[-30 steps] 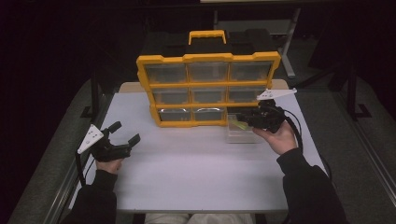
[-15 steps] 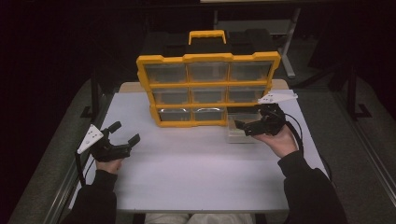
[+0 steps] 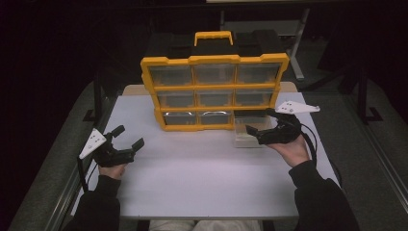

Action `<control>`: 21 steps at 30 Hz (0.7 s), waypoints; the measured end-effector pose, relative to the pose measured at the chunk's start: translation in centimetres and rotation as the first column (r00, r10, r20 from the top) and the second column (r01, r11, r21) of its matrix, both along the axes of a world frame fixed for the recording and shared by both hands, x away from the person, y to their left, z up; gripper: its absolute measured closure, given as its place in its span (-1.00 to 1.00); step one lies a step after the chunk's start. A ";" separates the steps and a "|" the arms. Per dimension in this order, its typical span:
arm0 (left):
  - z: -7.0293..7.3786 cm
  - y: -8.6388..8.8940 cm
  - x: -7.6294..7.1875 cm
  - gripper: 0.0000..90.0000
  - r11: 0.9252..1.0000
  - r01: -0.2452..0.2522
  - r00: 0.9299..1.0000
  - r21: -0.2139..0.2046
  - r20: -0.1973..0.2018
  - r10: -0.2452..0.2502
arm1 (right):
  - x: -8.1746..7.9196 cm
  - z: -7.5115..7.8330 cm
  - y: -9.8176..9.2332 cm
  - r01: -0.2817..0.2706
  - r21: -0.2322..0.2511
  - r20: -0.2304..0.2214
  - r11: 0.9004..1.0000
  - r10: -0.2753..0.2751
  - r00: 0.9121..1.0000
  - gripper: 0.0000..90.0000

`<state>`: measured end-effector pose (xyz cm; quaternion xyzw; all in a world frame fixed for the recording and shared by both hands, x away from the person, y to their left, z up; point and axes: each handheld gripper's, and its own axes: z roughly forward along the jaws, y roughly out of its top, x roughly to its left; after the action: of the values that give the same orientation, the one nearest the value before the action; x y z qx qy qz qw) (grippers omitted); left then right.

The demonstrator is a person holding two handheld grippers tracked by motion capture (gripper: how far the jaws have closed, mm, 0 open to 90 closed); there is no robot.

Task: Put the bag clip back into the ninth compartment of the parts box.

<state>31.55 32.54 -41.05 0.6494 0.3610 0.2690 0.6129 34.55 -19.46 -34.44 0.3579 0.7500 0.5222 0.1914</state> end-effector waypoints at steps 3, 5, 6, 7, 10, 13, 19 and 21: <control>0.0 0.0 0.0 -0.99 1.000 -0.002 1.000 -0.003 0.001 0.002 | -0.4 -0.2 -0.4 0.003 0.019 0.020 1.000 -0.003 1.000 -1.00; 0.0 0.0 -0.1 -0.99 1.000 -0.004 1.000 -0.004 0.001 0.004 | -0.6 -0.5 -0.6 0.011 0.029 0.034 1.000 -0.012 0.999 -1.00; 0.0 0.0 -0.1 -0.99 1.000 -0.004 1.000 -0.004 0.001 0.004 | -0.6 -0.6 -0.7 0.014 0.033 0.038 0.999 -0.016 0.999 -1.00; 0.0 0.0 -0.1 -0.99 1.000 -0.004 1.000 -0.005 0.001 0.004 | -0.7 -0.7 -0.8 0.019 0.040 0.039 0.999 -0.020 0.999 -1.00; 0.0 0.0 -0.1 -0.99 1.000 -0.003 1.000 -0.004 0.001 0.003 | -0.9 -0.9 -1.1 0.030 0.050 0.046 0.998 -0.032 0.998 -1.00; 0.0 0.0 -0.1 -0.99 1.000 -0.004 1.000 -0.004 0.001 0.004 | -1.2 -1.2 -1.4 0.042 0.062 0.058 0.997 -0.045 0.997 -1.00; 0.0 0.1 -0.1 -0.99 1.000 -0.007 1.000 -0.004 0.001 0.007 | -2.1 -1.5 -1.8 0.055 0.109 0.107 0.993 -0.067 0.992 -1.00; 0.0 0.1 -0.1 -0.99 1.000 -0.008 1.000 -0.003 0.001 0.008 | -2.5 -1.7 -1.9 0.057 0.108 0.119 0.993 -0.069 0.991 -1.00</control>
<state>31.48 32.65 -41.08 0.6469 0.3637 0.2709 0.6131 32.10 -21.34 -36.12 0.3583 0.6970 0.5752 0.2345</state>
